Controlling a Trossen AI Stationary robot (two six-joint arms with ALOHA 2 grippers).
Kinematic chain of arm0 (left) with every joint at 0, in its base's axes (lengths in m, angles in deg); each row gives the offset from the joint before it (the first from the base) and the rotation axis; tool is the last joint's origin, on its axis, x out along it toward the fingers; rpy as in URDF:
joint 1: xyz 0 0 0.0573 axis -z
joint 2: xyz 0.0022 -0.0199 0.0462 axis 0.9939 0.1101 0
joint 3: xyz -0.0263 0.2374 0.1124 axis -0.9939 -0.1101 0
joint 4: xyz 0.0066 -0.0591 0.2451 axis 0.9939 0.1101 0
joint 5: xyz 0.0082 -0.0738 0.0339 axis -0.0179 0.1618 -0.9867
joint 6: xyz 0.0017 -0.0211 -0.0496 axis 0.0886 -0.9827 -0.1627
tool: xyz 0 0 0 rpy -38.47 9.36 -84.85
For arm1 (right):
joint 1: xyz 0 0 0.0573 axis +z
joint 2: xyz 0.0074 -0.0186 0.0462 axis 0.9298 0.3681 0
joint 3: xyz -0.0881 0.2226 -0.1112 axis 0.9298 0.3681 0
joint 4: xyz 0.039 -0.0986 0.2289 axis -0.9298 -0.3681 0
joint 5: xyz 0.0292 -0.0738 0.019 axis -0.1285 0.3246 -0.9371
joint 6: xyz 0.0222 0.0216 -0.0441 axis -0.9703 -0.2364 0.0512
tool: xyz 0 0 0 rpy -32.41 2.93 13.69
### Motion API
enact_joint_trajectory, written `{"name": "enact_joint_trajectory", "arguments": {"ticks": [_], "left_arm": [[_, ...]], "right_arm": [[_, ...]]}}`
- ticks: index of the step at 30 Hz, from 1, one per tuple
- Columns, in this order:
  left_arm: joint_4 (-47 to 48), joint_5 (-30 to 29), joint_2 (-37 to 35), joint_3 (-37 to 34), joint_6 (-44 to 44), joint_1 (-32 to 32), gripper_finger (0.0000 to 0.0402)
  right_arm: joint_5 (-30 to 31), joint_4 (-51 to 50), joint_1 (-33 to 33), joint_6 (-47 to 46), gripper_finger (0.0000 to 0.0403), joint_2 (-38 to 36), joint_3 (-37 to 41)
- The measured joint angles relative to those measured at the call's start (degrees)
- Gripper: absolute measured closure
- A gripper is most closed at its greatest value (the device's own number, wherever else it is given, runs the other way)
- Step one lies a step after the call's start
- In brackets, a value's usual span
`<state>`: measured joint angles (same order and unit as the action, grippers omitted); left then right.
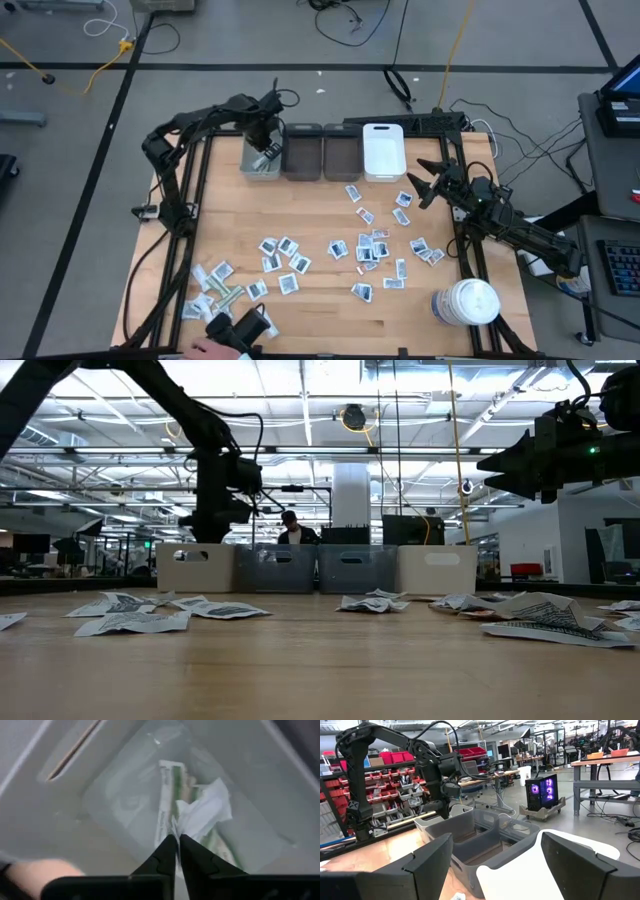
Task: Pick & Place First Aid Supplies
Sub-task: Put the bandage into the gray bin
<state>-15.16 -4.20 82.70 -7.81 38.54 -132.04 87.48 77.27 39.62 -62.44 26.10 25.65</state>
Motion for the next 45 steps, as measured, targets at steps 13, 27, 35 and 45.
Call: {"name": "enact_joint_trajectory", "arguments": {"ticks": [13,27,35,45], "left_arm": [[0.21,1.57,0.0,0.0,0.57,-1.11,0.0156],[0.3,-0.02,-1.58,0.0,2.52,-1.14,0.0074],[4.12,0.02,-8.62,0.04,5.45,-0.28,0.0085],[8.66,2.84,-16.21,0.04,4.53,2.99,0.0085]], "right_arm": [[0.0,0.0,0.01,0.0,0.0105,0.02,0.01],[0.0,0.0,0.01,0.0,0.0105,0.01,0.01],[0.01,0.0,0.0,0.0,0.0105,0.01,0.01],[0.01,0.0,0.0,0.0,0.0105,0.01,-0.01]]}}
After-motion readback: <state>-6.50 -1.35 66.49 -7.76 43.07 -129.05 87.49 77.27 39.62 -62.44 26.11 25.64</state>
